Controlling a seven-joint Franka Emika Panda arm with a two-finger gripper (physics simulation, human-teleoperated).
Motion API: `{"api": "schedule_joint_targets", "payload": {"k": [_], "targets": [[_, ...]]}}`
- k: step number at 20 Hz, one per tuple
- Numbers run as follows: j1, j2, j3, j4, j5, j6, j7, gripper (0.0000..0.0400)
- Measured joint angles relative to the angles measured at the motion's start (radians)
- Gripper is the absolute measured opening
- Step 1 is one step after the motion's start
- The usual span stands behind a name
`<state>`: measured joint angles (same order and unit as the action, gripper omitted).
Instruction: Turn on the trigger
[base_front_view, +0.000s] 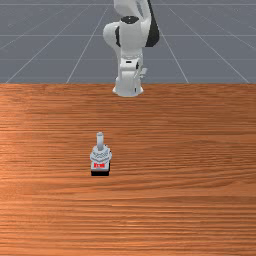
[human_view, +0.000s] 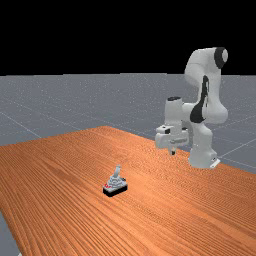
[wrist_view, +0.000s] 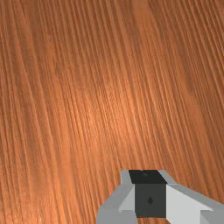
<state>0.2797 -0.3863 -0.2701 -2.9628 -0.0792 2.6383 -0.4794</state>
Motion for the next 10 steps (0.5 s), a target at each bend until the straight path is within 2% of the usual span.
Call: {"api": "schedule_joint_targets", "payload": {"k": [1,2,3,7,8,9,10], "targets": [[-0.019,-0.002,-0.017,0.0,-0.01,-0.003,-0.019,0.0],[0.038,-0.009,-0.121,0.008,0.049,-0.019,-0.205,0.0],[-0.04,-0.004,-0.05,0.003,-0.021,-0.007,-0.066,0.0],[-0.089,0.002,-0.118,0.018,-0.052,-0.019,-0.165,0.0],[-0.078,0.005,-0.165,0.029,-0.043,-0.031,-0.259,0.0],[-0.103,0.01,-0.163,0.033,-0.066,-0.029,-0.249,0.0],[-0.102,0.014,-0.195,0.042,-0.057,-0.036,-0.299,0.0]]}}
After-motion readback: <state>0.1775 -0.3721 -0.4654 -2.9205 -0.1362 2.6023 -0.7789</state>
